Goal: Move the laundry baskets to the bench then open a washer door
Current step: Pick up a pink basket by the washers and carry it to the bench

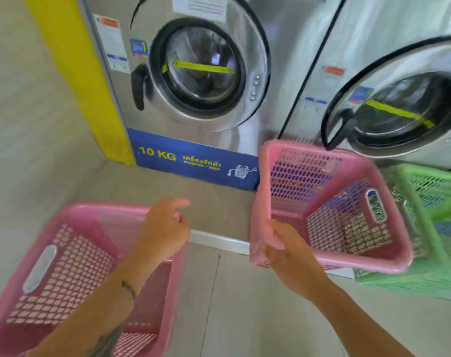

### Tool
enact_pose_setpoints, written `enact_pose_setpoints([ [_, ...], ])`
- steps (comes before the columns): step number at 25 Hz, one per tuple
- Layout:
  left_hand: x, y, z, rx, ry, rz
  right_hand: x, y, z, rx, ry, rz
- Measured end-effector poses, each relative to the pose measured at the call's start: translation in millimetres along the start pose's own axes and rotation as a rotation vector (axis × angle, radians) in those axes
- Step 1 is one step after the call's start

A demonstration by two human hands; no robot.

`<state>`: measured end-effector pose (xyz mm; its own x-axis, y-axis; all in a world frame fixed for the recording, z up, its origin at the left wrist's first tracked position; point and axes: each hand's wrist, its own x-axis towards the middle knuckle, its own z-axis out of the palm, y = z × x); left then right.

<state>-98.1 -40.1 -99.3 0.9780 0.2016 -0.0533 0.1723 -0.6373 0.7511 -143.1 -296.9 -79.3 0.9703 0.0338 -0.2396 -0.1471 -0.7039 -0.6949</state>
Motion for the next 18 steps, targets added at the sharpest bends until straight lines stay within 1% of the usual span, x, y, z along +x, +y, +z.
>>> enact_pose_setpoints([
  [3, 11, 75, 79, 0.02, -0.058, 0.065, 13, 49, -79, 0.063, 0.075, -0.018],
  [5, 17, 116, 128, 0.078, -0.108, 0.112, 25, 88, -125, 0.041, 0.112, -0.004],
  [7, 32, 144, 173, 0.256, -0.111, 0.218, 43, 136, -167, -0.056, 0.183, 0.022],
  [8, 42, 150, 188, 0.372, -0.105, 0.242, 55, 159, -183, -0.122, 0.228, 0.026],
  [10, 64, 155, 209, 0.549, -0.09, 0.211, 74, 198, -212, -0.227, 0.285, 0.035],
  [12, 78, 152, 225, 0.651, -0.075, 0.177, 93, 231, -232, -0.308, 0.265, 0.078],
  [13, 80, 147, 230, 0.687, -0.076, 0.17, 101, 243, -236, -0.342, 0.231, 0.095],
  [15, 79, 135, 242, 0.723, -0.082, 0.164, 119, 264, -236, -0.34, 0.181, 0.068],
  [18, 74, 120, 256, 0.707, -0.076, 0.118, 136, 285, -225, -0.352, 0.195, 0.042],
])
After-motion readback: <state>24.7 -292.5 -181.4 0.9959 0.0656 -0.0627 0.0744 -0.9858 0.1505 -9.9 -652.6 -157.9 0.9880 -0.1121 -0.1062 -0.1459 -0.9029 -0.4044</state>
